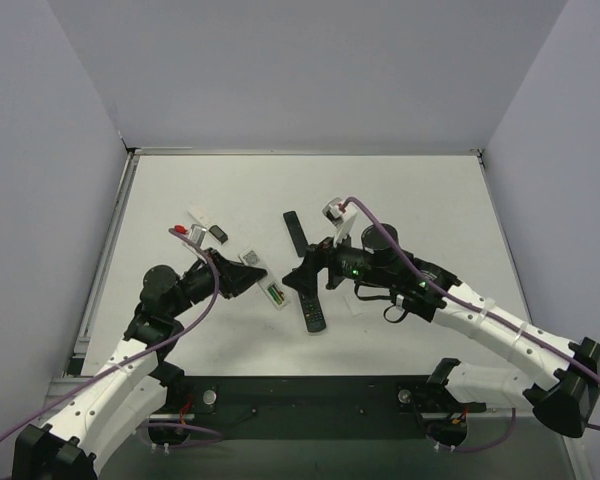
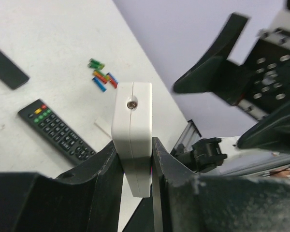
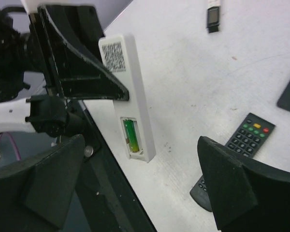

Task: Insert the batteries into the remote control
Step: Load the battery into the remote control, then pick up the battery from the center of the board.

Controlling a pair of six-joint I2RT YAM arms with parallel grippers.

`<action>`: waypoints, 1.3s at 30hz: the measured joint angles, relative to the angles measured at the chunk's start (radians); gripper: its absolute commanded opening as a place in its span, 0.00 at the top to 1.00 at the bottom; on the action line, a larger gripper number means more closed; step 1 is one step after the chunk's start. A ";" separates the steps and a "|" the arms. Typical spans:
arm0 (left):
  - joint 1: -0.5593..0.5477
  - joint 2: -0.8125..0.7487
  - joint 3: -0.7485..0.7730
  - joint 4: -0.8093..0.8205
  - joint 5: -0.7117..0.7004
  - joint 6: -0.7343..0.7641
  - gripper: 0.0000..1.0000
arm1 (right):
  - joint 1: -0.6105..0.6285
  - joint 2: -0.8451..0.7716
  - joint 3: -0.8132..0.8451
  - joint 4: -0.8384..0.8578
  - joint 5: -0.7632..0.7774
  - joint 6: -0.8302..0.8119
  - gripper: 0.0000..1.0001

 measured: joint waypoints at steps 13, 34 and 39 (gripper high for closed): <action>0.110 0.037 0.150 -0.455 0.013 0.280 1.00 | -0.432 -0.023 0.077 -0.358 0.262 -0.005 0.15; 0.034 0.047 0.305 -0.793 -0.101 0.598 1.00 | -0.732 0.644 0.446 -0.580 0.249 -0.231 0.58; 0.021 0.057 0.306 -0.833 -0.182 0.621 1.00 | -0.731 0.755 0.484 -0.634 0.227 -0.316 0.58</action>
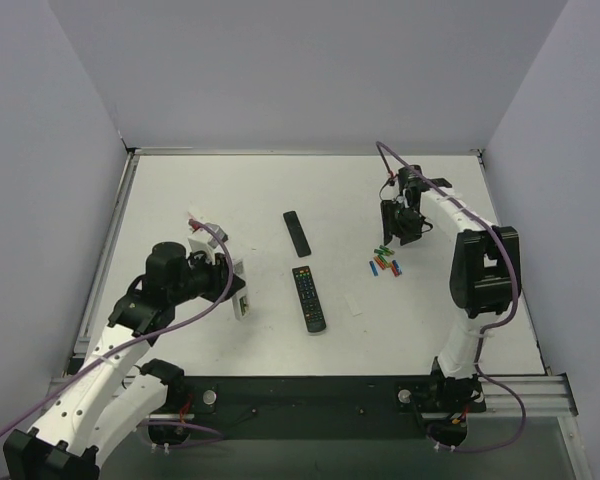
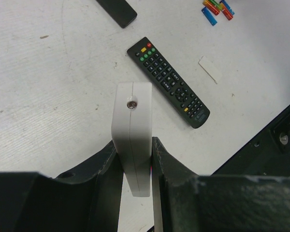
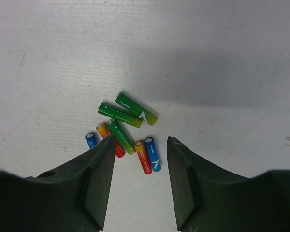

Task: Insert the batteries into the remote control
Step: Pick up the battery from the center of the board.

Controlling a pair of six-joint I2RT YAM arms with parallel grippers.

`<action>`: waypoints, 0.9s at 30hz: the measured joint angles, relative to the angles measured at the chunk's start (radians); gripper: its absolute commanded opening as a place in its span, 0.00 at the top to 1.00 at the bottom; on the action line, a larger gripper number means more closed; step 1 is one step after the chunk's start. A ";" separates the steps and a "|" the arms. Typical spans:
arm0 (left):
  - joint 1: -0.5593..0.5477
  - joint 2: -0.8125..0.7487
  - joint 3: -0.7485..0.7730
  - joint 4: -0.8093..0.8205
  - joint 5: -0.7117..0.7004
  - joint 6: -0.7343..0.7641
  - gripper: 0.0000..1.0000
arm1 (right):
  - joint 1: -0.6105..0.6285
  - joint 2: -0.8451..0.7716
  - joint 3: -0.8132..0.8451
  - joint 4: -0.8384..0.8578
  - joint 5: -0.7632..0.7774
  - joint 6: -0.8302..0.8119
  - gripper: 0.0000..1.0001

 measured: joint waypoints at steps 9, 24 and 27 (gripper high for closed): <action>-0.011 0.021 0.000 -0.021 -0.048 0.012 1.00 | 0.021 0.092 0.075 -0.034 -0.005 -0.071 0.64; -0.011 0.047 0.000 -0.023 -0.051 0.016 1.00 | 0.045 0.212 0.157 -0.067 0.018 -0.122 0.73; -0.011 0.048 0.000 -0.023 -0.051 0.016 1.00 | 0.045 0.218 0.159 -0.072 0.036 -0.121 0.77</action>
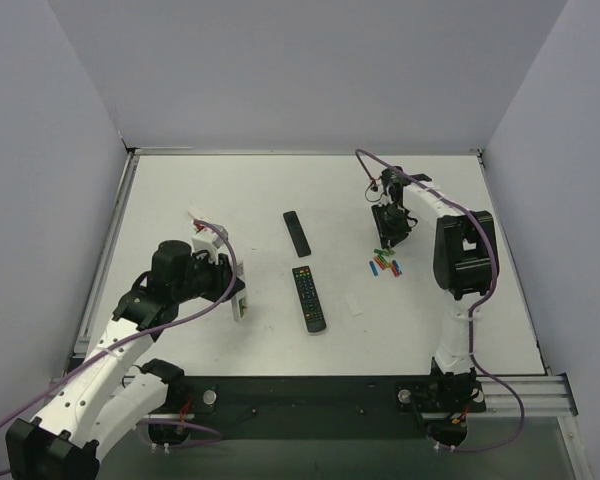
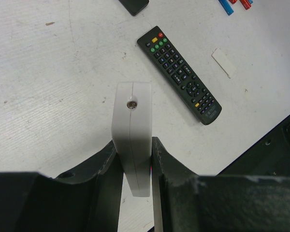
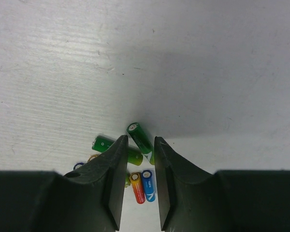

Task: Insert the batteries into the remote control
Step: Pick up the battery from the center of the board.

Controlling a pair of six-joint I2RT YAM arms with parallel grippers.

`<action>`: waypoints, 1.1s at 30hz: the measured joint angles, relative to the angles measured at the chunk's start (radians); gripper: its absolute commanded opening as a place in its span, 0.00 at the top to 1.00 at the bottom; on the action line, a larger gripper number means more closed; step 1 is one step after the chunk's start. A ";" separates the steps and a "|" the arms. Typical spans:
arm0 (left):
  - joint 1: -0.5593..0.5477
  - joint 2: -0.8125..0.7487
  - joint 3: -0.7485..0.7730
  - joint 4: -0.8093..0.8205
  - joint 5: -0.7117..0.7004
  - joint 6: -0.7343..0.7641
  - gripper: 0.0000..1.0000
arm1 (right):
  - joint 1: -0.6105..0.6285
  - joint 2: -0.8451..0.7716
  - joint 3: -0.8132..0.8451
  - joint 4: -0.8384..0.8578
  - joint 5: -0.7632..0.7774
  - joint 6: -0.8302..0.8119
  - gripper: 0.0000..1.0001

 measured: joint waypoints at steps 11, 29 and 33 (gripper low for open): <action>0.005 0.010 0.000 0.000 0.000 0.000 1.00 | -0.046 0.002 -0.002 -0.013 0.048 0.019 0.82; 0.025 0.017 0.000 0.001 0.012 0.000 1.00 | -0.068 -0.001 -0.024 -0.013 0.048 0.035 1.00; 0.028 0.018 0.000 0.002 0.026 -0.001 1.00 | -0.067 -0.028 -0.056 -0.003 0.047 0.045 1.00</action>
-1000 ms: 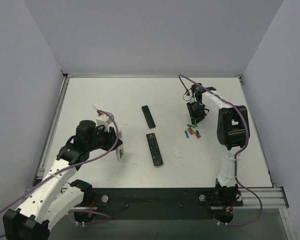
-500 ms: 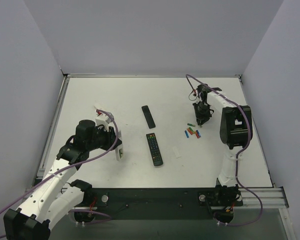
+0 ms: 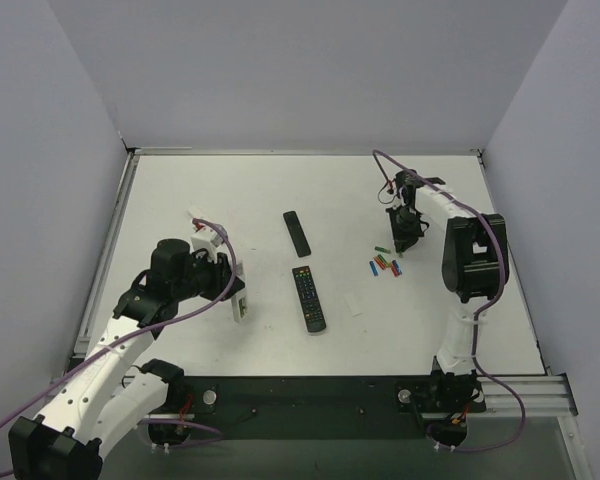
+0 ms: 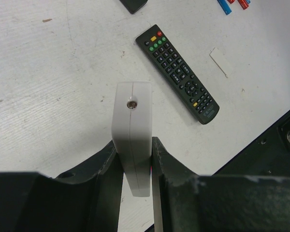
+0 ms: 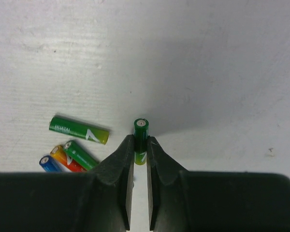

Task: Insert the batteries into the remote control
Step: Pick up the battery from the center of the board, then place the battery at the center of the board.

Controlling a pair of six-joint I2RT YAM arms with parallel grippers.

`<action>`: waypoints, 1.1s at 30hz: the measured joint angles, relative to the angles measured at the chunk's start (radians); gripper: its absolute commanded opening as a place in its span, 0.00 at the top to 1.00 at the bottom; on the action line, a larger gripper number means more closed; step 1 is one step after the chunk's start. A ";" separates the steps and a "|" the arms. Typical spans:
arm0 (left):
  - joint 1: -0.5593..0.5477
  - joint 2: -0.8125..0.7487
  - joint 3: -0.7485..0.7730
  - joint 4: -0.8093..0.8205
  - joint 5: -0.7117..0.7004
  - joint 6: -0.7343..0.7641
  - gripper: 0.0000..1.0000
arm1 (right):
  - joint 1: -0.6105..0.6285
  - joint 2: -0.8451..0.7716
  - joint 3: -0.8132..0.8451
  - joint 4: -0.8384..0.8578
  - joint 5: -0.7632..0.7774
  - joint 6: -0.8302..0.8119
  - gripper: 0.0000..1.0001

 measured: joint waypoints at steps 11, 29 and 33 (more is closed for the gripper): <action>0.028 -0.001 -0.011 0.097 0.137 -0.075 1.00 | 0.112 -0.337 -0.115 0.087 0.004 0.045 1.00; 0.038 -0.051 -0.296 0.674 0.322 -0.620 1.00 | 0.585 -0.943 -0.574 0.513 -0.111 0.024 1.00; 0.038 -0.082 -0.341 0.756 0.293 -0.740 1.00 | 0.689 -0.990 -0.653 0.650 -0.146 0.007 1.00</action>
